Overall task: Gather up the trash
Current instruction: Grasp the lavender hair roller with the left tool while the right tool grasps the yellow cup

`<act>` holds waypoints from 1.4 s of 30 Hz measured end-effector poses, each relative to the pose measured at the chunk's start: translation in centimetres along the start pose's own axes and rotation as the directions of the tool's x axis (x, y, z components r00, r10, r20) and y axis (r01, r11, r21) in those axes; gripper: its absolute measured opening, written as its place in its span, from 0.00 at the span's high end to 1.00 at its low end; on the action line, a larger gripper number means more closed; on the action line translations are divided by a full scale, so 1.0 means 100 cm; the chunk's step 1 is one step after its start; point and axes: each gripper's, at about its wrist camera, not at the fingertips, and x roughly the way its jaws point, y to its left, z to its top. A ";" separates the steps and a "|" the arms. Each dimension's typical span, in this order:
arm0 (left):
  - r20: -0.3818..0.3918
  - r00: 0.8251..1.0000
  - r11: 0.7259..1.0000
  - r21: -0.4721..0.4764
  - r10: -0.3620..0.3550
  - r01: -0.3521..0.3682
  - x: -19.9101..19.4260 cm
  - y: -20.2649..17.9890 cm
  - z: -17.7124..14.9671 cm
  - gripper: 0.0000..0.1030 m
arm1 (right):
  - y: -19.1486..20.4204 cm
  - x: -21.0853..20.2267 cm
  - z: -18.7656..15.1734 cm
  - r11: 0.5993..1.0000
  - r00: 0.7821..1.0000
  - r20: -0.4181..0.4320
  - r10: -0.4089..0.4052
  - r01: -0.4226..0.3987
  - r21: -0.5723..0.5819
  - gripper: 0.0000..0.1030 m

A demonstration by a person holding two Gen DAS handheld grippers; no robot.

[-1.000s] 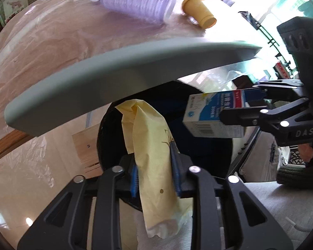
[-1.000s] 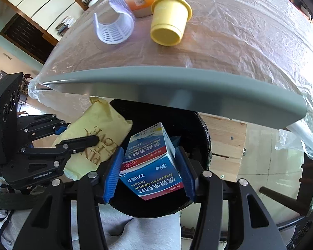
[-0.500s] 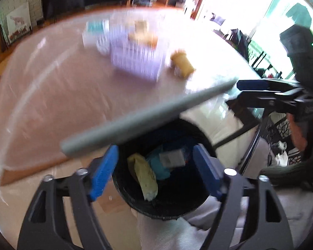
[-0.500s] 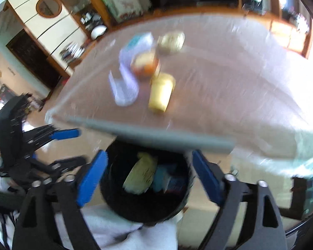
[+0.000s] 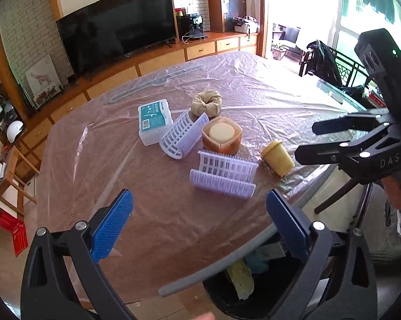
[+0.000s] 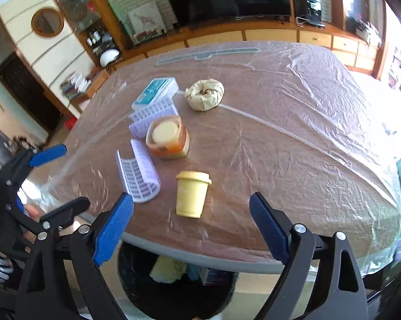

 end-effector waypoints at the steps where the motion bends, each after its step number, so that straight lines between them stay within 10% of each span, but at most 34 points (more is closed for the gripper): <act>1: 0.002 1.000 1.000 -0.015 -0.003 0.003 0.000 0.002 0.001 0.03 | -0.003 -0.002 0.000 0.999 0.999 0.018 0.029 -0.030 0.025 0.14; 8: 0.003 1.000 0.994 -0.112 -0.020 0.020 0.015 0.011 0.002 0.03 | -0.010 0.006 0.006 0.997 0.999 0.007 -0.045 0.045 0.067 0.07; 22: -0.127 0.969 0.974 0.051 -0.212 0.220 0.058 -0.002 0.007 0.04 | -0.007 0.040 0.002 0.998 0.993 -0.107 -0.045 0.050 0.043 0.28; 28: -0.159 0.966 0.962 0.154 -0.202 0.226 0.069 -0.013 0.008 0.26 | 0.002 0.046 0.005 0.996 0.992 -0.101 -0.081 0.083 0.013 0.38; 42: -0.169 0.961 0.958 0.149 -0.218 0.243 0.076 -0.018 0.000 0.30 | 0.025 0.053 0.005 0.982 0.985 -0.061 -0.164 0.157 -0.100 0.56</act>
